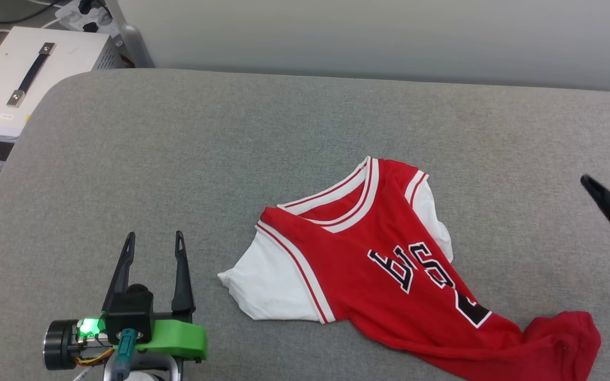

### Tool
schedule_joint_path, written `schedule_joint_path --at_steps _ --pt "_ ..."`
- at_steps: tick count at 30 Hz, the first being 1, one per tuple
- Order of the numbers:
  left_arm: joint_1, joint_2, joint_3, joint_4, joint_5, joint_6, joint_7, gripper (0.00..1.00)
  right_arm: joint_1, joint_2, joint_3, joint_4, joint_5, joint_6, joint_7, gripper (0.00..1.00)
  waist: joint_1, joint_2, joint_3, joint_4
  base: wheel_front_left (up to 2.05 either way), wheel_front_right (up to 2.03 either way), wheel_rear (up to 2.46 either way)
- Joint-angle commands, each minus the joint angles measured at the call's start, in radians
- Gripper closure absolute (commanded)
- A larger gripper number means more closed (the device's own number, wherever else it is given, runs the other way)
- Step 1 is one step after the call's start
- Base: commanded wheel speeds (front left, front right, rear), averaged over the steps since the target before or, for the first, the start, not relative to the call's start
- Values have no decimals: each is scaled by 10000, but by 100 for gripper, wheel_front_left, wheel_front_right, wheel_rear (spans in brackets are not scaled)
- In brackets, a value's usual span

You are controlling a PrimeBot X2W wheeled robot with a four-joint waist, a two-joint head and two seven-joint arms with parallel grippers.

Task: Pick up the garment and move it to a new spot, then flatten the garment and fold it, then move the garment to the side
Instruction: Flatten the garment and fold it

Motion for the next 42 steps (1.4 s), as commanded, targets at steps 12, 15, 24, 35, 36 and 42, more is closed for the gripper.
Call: schedule_joint_path --at_steps 12,15,24,35,36,42 --pt "-891 -204 -429 -168 55 -9 -57 0 -3352 1097 1070 -1036 -1341 -7 5479 0 1 -1 1265 958 0 0 0" --pt "-1051 -264 -490 -189 27 23 -57 0 -3939 1175 1880 -806 -1291 -7 6681 0 1 -1 1534 1117 0 0 0" --pt "-1537 -474 -763 -237 -65 84 -57 0 -4991 1515 3559 589 -1279 -7 8053 0 1 -1 2329 1595 0 0 0" --pt "-1863 -618 -887 -182 -151 170 -57 0 -4730 1641 5260 2308 -1268 -7 7553 0 1 -1 2833 1946 0 0 0" --pt "-1863 -622 -873 -176 -151 177 -57 0 -4725 1634 5359 2383 -1248 -7 7514 0 1 -1 2830 1934 0 0 0" --pt "-1810 -631 -756 -143 -88 198 -57 0 -5037 1673 5730 2487 -1101 -7 6973 100 1 -1 2661 1740 0 0 0"
